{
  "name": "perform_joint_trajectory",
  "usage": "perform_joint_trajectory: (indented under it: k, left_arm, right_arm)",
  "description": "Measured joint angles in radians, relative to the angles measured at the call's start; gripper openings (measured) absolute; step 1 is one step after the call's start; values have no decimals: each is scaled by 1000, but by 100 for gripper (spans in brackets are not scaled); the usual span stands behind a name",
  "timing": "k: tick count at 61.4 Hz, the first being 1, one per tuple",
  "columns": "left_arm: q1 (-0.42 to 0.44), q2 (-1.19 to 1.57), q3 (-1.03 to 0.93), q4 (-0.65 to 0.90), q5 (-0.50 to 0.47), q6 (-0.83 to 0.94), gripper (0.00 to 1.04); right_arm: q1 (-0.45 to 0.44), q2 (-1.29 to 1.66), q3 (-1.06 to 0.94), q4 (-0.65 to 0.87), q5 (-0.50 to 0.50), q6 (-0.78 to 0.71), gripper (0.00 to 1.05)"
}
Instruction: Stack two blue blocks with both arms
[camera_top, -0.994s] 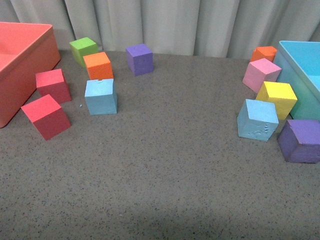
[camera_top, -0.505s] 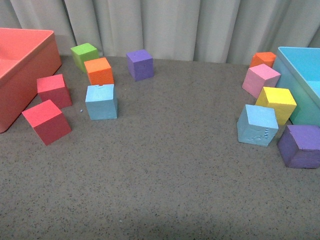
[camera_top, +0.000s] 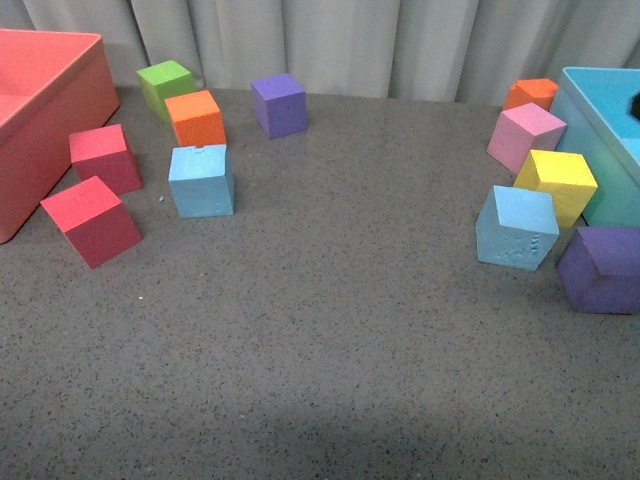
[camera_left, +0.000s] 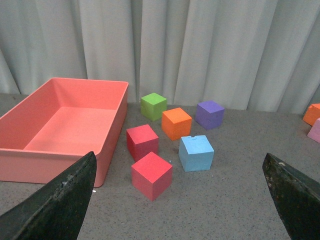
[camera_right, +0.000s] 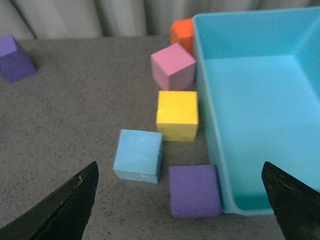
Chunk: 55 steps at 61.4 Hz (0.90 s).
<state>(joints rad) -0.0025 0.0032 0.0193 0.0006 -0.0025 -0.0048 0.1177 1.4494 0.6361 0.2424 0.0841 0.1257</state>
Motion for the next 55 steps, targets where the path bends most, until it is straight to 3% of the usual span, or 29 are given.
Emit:
perform_joint_trajectory:
  k: [7,21,55]
  left_arm:
    - [0,0,0,0,0,0,98]
    - [0,0,0,0,0,0,98]
    - [0,0,0,0,0,0,98]
  right_arm:
    - [20,167,166,-103,-39,46,95]
    - [45,421,420,-293,-19,109,95]
    - [61,635,566,-443,12,169,95]
